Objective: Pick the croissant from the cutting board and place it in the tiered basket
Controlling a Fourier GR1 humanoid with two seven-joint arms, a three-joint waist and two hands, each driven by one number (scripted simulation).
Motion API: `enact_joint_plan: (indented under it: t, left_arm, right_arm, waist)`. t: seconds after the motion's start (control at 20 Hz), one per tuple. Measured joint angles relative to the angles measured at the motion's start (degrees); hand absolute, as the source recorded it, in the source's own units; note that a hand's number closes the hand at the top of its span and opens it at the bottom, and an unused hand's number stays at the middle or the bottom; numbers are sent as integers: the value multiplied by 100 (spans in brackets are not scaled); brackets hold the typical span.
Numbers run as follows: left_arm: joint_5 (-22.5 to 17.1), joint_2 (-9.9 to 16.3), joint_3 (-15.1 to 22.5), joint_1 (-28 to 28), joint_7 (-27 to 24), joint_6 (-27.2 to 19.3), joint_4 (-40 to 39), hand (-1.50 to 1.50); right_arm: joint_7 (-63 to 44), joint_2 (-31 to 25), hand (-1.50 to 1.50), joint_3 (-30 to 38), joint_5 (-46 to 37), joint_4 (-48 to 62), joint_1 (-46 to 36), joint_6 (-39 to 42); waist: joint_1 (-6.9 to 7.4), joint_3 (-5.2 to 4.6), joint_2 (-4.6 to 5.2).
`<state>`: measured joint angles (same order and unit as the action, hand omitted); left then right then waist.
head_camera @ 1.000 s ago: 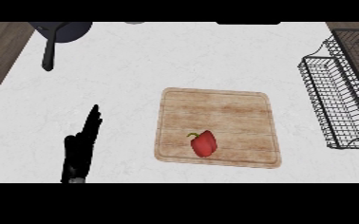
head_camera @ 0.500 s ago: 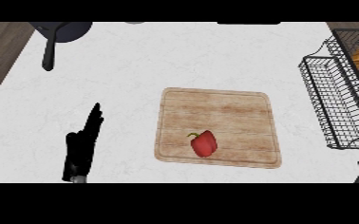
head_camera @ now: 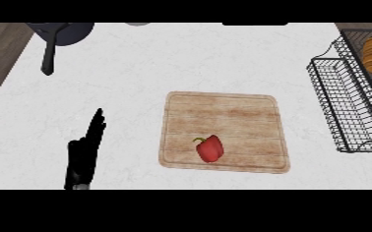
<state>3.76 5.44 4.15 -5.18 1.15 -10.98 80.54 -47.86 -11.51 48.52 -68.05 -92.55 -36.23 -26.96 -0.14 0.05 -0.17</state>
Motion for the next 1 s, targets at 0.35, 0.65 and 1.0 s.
enact_joint_plan:
  t: [0.35,0.65,1.0]
  left_arm:
    - [-14,29,-95,-8,54,-30,-38,0]
    - [-9,18,-108,-156,58,-69,58,0]
    - [-63,44,-208,-305,3,-81,56,0]
  right_arm:
    - [-651,311,-150,379,-728,-2084,673,286]
    - [-1062,902,-150,614,-580,-4433,1690,1246]
    - [-1144,819,-150,815,-616,-4660,2429,1953]
  waist:
    - [-122,-10,-38]
    - [-208,-14,-73]
    - [-411,-14,-163]
